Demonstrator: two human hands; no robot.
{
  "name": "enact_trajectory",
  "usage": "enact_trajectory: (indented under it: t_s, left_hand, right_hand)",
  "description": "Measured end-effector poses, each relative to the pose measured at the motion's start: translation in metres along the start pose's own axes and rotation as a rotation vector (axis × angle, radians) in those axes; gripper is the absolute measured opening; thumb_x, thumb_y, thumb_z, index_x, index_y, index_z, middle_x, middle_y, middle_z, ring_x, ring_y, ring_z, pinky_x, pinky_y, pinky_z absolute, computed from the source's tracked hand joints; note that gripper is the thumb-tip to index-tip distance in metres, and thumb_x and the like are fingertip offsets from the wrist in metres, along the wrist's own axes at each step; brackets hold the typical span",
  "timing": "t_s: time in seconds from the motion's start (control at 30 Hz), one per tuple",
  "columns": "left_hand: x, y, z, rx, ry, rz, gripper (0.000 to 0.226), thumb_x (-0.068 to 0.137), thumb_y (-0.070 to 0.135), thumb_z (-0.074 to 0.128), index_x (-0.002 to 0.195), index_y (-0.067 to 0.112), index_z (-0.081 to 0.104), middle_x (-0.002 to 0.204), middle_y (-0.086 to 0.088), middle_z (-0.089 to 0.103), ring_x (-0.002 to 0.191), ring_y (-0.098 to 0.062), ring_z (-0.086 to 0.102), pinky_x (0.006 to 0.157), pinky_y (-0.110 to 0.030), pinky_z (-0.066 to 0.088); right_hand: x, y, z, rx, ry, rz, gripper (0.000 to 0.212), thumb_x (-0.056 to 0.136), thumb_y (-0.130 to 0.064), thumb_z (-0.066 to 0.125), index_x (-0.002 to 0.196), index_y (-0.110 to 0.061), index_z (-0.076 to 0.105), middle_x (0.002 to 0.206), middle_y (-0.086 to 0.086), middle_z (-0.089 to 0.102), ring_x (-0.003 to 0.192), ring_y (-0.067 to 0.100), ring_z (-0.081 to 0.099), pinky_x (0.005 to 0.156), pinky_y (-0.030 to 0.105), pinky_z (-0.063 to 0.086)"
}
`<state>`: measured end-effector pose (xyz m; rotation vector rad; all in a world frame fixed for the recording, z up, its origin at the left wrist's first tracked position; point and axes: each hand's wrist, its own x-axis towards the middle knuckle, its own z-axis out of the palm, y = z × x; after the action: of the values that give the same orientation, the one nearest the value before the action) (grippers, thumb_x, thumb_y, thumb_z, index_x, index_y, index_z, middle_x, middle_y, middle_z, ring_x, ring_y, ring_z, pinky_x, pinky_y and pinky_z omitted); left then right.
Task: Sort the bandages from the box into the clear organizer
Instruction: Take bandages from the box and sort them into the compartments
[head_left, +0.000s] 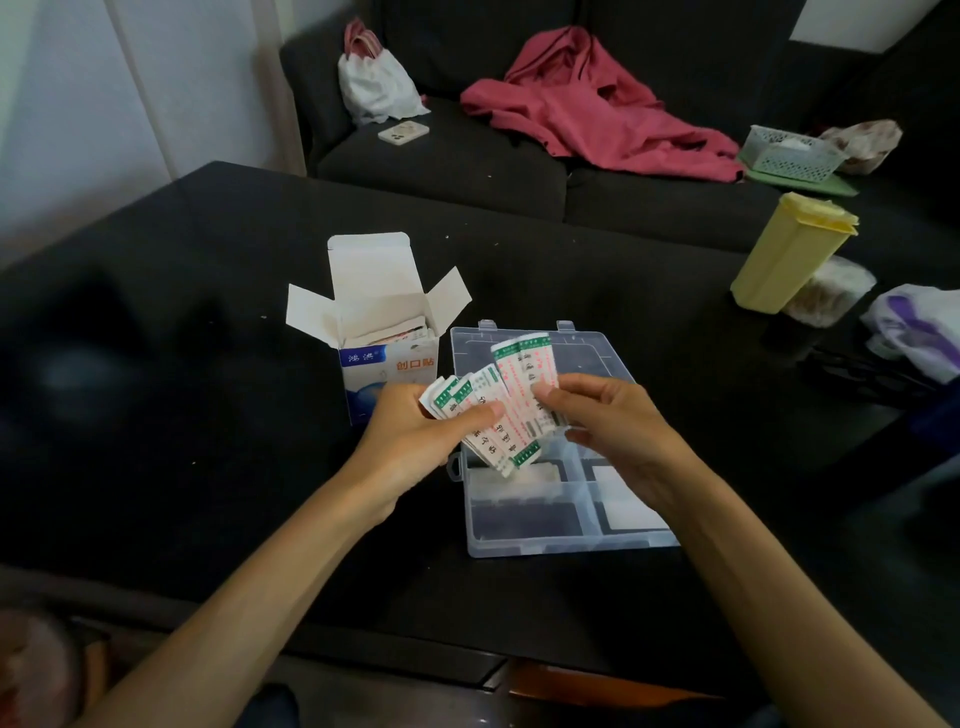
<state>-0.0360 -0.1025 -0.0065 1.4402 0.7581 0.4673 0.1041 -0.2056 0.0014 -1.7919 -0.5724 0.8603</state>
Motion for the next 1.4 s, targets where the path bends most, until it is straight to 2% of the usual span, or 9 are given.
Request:
enact_trajectory:
  t_s: [0.07, 0.2, 0.43, 0.73, 0.83, 1.0, 1.17, 1.3, 1.4]
  left_hand:
    - [0.001, 0.000, 0.000, -0.005, 0.015, -0.015, 0.008, 0.081, 0.013, 0.070, 0.089, 0.013, 0.069, 0.068, 0.011, 0.069, 0.060, 0.006, 0.065, 0.043, -0.007, 0.041]
    - [0.005, -0.004, -0.004, 0.014, 0.069, -0.033, 0.008, 0.081, 0.022, 0.071, 0.088, 0.018, 0.069, 0.074, 0.010, 0.072, 0.063, 0.007, 0.065, 0.044, -0.008, 0.042]
    - [0.003, -0.004, -0.003, 0.031, 0.001, 0.003, 0.013, 0.078, 0.028, 0.072, 0.087, 0.020, 0.069, 0.074, 0.011, 0.073, 0.069, 0.002, 0.068, 0.048, -0.009, 0.045]
    - [0.008, 0.000, -0.018, 0.064, 0.088, -0.004, 0.006, 0.081, 0.025, 0.071, 0.086, 0.023, 0.067, 0.070, 0.012, 0.072, 0.066, 0.006, 0.066, 0.046, -0.010, 0.044]
    - [0.010, 0.003, -0.029, 0.078, 0.139, 0.009, 0.007, 0.081, 0.023, 0.072, 0.085, 0.024, 0.066, 0.072, 0.012, 0.070, 0.065, 0.005, 0.066, 0.048, -0.012, 0.046]
    - [0.009, 0.007, -0.036, 0.034, 0.154, 0.024, 0.010, 0.080, 0.022, 0.072, 0.088, 0.023, 0.067, 0.078, 0.010, 0.072, 0.067, 0.003, 0.067, 0.046, -0.011, 0.045]
    - [0.010, 0.006, -0.038, 0.006, 0.157, 0.010, 0.007, 0.081, 0.024, 0.072, 0.086, 0.025, 0.066, 0.076, 0.010, 0.072, 0.069, 0.001, 0.067, 0.050, -0.014, 0.045]
    - [0.010, 0.002, -0.038, 0.105, 0.090, 0.022, 0.008, 0.081, 0.023, 0.071, 0.087, 0.025, 0.066, 0.078, 0.012, 0.070, 0.068, 0.002, 0.066, 0.046, -0.011, 0.045]
    - [0.008, 0.000, -0.033, 0.184, 0.005, 0.040, 0.012, 0.081, 0.023, 0.071, 0.091, 0.026, 0.065, 0.080, 0.011, 0.070, 0.070, 0.004, 0.067, 0.050, -0.012, 0.048]
  right_hand:
    - [-0.001, -0.003, -0.003, 0.109, 0.020, 0.037, 0.012, 0.085, -0.021, 0.065, 0.092, -0.014, 0.070, 0.078, -0.003, 0.073, 0.070, 0.006, 0.069, 0.055, 0.014, 0.050]
    - [-0.005, -0.007, -0.010, 0.296, -0.003, 0.069, 0.011, 0.078, -0.016, 0.069, 0.088, -0.012, 0.070, 0.079, 0.002, 0.074, 0.069, 0.009, 0.070, 0.056, 0.018, 0.052]
    - [-0.003, -0.002, 0.000, 0.085, -0.062, -0.003, 0.014, 0.075, -0.015, 0.073, 0.088, -0.011, 0.072, 0.082, 0.002, 0.074, 0.080, 0.014, 0.071, 0.070, 0.023, 0.057]
    - [0.000, -0.003, -0.018, 0.230, -0.063, 0.064, 0.009, 0.084, -0.015, 0.064, 0.090, -0.012, 0.070, 0.078, 0.001, 0.073, 0.071, 0.010, 0.070, 0.061, 0.018, 0.054]
    - [-0.001, -0.002, -0.027, 0.108, -0.137, 0.041, 0.012, 0.085, -0.016, 0.064, 0.094, -0.015, 0.071, 0.085, 0.001, 0.072, 0.077, 0.012, 0.070, 0.065, 0.020, 0.055]
    - [0.002, -0.004, -0.031, -0.489, -0.224, -0.234, 0.013, 0.087, -0.021, 0.060, 0.097, -0.025, 0.069, 0.092, -0.011, 0.067, 0.088, 0.012, 0.066, 0.075, 0.024, 0.057]
    - [0.008, -0.010, -0.020, -0.707, -0.373, -0.269, 0.017, 0.088, -0.020, 0.061, 0.102, -0.018, 0.069, 0.103, -0.010, 0.066, 0.086, 0.009, 0.065, 0.074, 0.020, 0.056]
    - [0.005, -0.019, -0.028, -0.378, -0.390, -0.191, 0.013, 0.086, -0.021, 0.059, 0.095, -0.022, 0.069, 0.093, -0.007, 0.071, 0.090, 0.009, 0.067, 0.074, 0.020, 0.055]
    - [0.002, -0.017, -0.026, -0.100, -0.250, -0.188, 0.012, 0.085, -0.018, 0.060, 0.091, -0.020, 0.070, 0.088, -0.006, 0.071, 0.085, 0.010, 0.068, 0.068, 0.020, 0.054]
